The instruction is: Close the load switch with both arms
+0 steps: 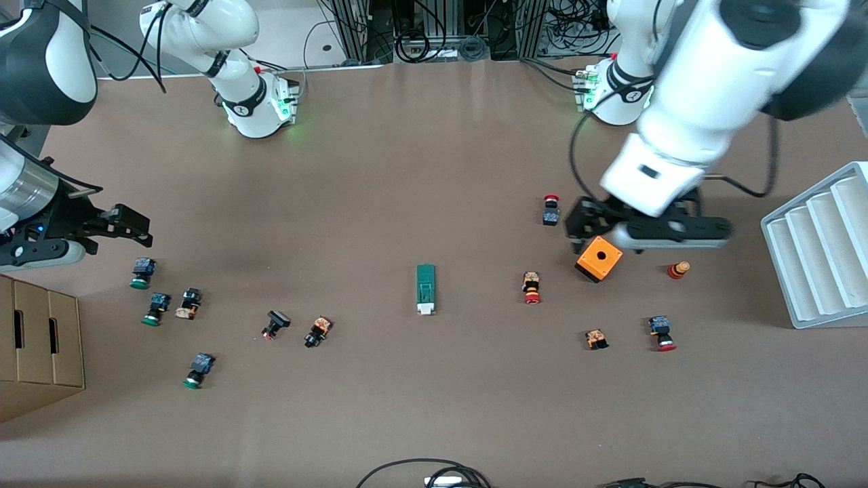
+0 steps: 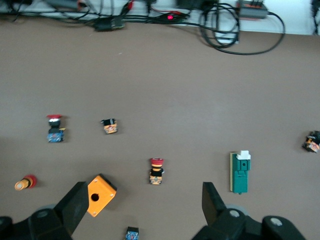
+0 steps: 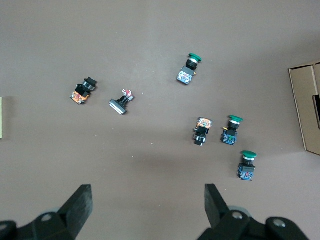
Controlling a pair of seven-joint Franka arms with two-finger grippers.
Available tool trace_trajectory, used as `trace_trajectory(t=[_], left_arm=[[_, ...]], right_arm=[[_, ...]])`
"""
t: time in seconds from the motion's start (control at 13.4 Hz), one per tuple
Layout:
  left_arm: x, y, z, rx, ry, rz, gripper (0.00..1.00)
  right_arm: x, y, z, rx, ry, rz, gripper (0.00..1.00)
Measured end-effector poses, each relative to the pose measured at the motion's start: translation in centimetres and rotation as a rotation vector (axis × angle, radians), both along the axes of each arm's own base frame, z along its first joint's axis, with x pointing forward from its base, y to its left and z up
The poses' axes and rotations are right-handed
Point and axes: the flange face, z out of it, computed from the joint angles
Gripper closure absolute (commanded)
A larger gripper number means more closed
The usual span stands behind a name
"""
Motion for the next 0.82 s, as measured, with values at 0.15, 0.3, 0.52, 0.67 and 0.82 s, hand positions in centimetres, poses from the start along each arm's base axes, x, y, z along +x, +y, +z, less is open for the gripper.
trace_trajectory(t=[0.15,0.3,0.52,0.67,0.82], left_arm=[[1.4,5.1,-0.4,-0.012,0.040,0.058,0.00],[2.2,10.1,-0.9,0.010,0.082,0.078,0.00],[1.8,16.9,-0.6,0.036,0.147,0.086,0.00],[1.2,20.1,-0.1,0.040,0.171,0.093,0.00],[0.9,22.6,-0.1,0.038,0.183,0.119,0.00]], right_arm=[[0.0,0.1,0.0,0.000,0.000,0.002,0.00],[0.0,0.1,0.0,0.000,0.000,0.002,0.00],[0.0,0.1,0.0,0.000,0.000,0.002,0.00],[0.0,0.1,0.0,0.000,0.000,0.002,0.00],[0.0,0.1,0.0,0.000,0.000,0.003,0.00]])
